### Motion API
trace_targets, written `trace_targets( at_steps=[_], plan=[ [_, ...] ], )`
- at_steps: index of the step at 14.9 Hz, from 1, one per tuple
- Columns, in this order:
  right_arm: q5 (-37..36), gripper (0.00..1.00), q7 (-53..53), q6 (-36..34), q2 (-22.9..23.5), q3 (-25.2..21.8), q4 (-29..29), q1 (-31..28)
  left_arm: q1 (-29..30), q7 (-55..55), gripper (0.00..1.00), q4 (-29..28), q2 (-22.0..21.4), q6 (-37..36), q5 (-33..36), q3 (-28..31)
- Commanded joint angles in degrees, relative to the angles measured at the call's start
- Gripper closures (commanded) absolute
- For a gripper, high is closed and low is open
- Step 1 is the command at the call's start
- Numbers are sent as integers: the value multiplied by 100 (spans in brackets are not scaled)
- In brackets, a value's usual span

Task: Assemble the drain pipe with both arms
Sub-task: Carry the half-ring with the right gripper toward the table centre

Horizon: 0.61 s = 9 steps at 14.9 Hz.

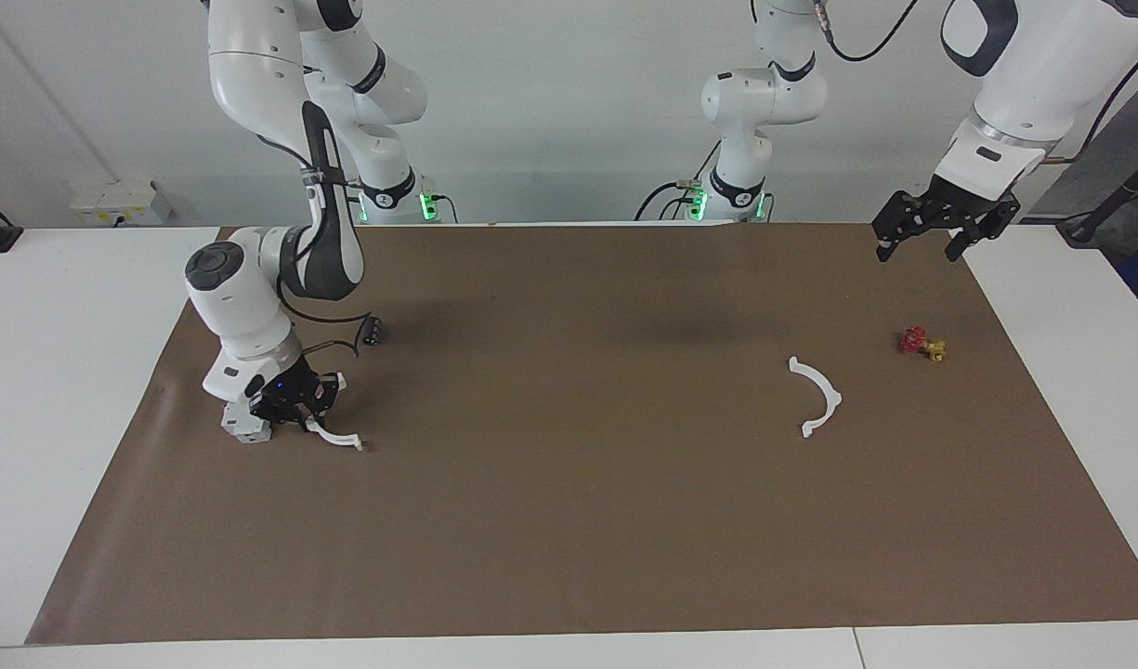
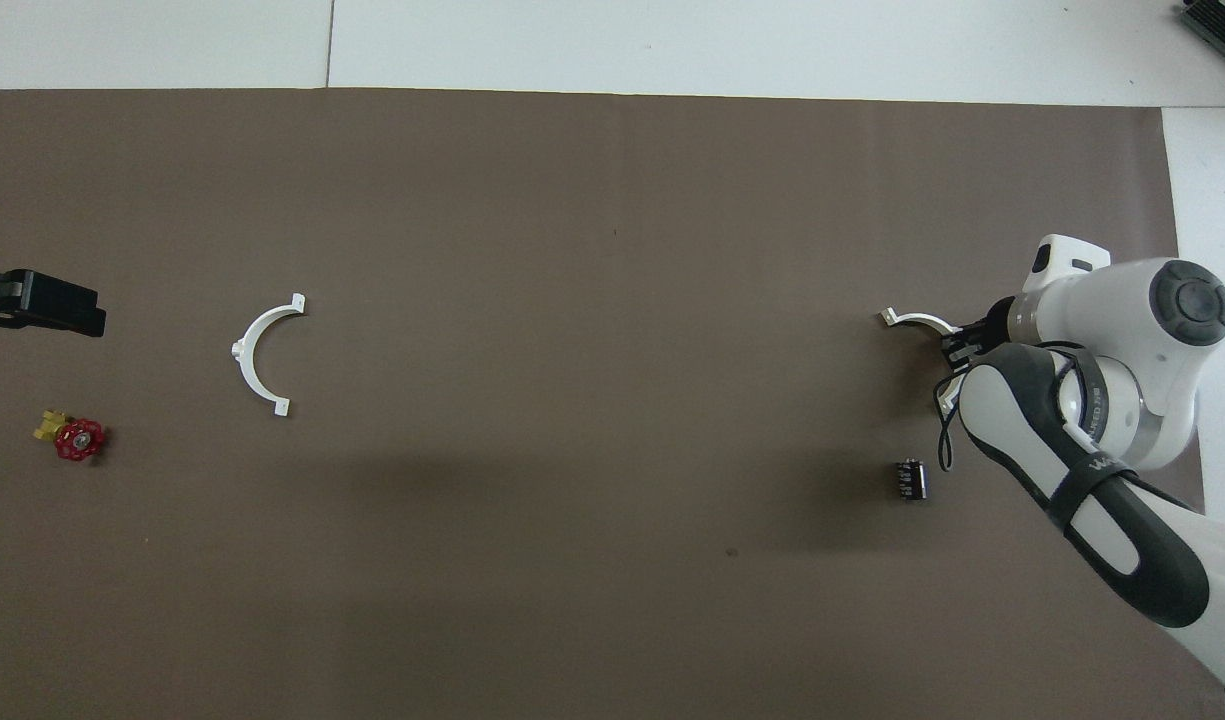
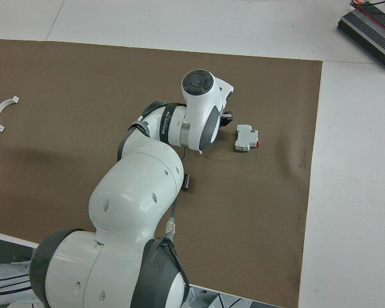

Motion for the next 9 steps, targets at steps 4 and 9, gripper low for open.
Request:
trace_targets(
  at_steps=[4, 9],
  plan=[
    [-30, 100, 2540, -1040, 18, 24, 776, 1000, 40, 15, 0, -15, -78, -80, 38, -25],
    [-30, 100, 4051, -1022, 62, 33, 969, 2020, 40, 15, 0, -15, -78, -80, 38, -25]
  ],
)
